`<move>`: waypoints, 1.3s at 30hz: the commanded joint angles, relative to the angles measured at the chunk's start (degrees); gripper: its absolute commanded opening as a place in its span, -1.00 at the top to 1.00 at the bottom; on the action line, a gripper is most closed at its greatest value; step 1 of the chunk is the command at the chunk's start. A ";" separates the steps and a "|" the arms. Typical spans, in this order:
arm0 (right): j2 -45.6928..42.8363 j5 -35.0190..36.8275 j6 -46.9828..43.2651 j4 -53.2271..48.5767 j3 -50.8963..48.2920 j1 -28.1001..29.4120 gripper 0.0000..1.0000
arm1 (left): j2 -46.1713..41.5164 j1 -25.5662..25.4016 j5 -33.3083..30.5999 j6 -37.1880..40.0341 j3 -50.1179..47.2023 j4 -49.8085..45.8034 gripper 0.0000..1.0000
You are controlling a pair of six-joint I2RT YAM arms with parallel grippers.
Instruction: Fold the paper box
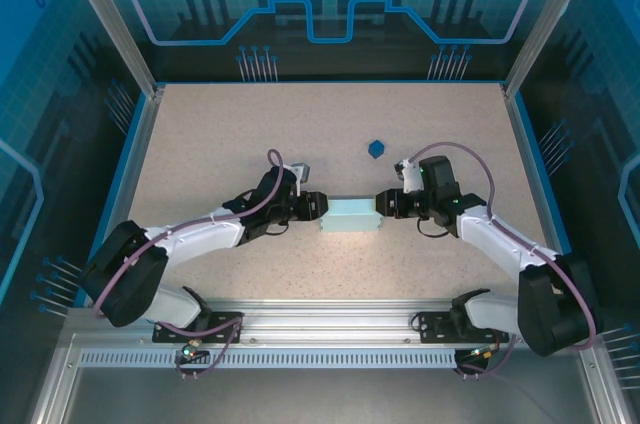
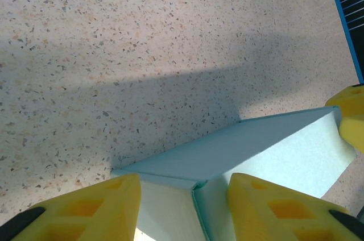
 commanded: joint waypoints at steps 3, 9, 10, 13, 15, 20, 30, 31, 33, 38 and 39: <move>-1.99 0.01 -1.32 -8.65 2.71 0.28 0.06 | 1.37 -1.31 3.13 0.50 -0.30 -14.19 0.00; -4.43 -0.14 -2.48 -11.31 2.83 0.10 -0.01 | -0.52 -1.34 1.72 -0.27 2.01 -13.44 -0.17; -4.70 -0.40 -2.59 -11.56 2.61 0.11 -0.02 | -0.93 -1.30 1.58 -0.52 2.26 -13.06 -0.19; -5.46 -0.50 -2.94 -12.26 1.97 0.10 -0.03 | -2.31 -1.29 1.54 -1.32 2.42 -12.20 -0.23; -5.95 -0.03 -3.34 -12.64 1.26 0.09 -0.04 | -2.99 -1.34 2.08 -1.62 2.21 -11.80 -0.26; -4.61 0.49 -4.36 -11.83 -0.03 -0.07 -0.01 | -2.68 -1.35 3.98 -2.25 0.73 -11.13 -0.30; -1.30 -1.97 -4.88 -9.47 -0.49 -0.07 0.07 | -5.80 -1.34 3.80 -7.20 -3.73 -5.31 -0.39; -1.29 -2.05 -4.97 -9.47 -0.53 -0.06 0.08 | -6.65 -1.31 3.35 -7.45 -3.96 -5.16 -0.40; -1.29 -2.06 -5.05 -9.67 -0.71 -0.10 0.08 | -8.55 -1.34 2.21 -7.89 -4.42 -5.20 -0.44; -1.61 -1.97 -5.15 -9.91 -0.67 -0.07 0.09 | -13.30 -1.68 1.72 -8.48 -5.94 -5.31 -0.53; -1.55 -2.05 -5.14 -9.91 -0.56 -0.07 0.09 | -13.59 -2.02 1.97 -8.53 -5.95 -5.67 -0.55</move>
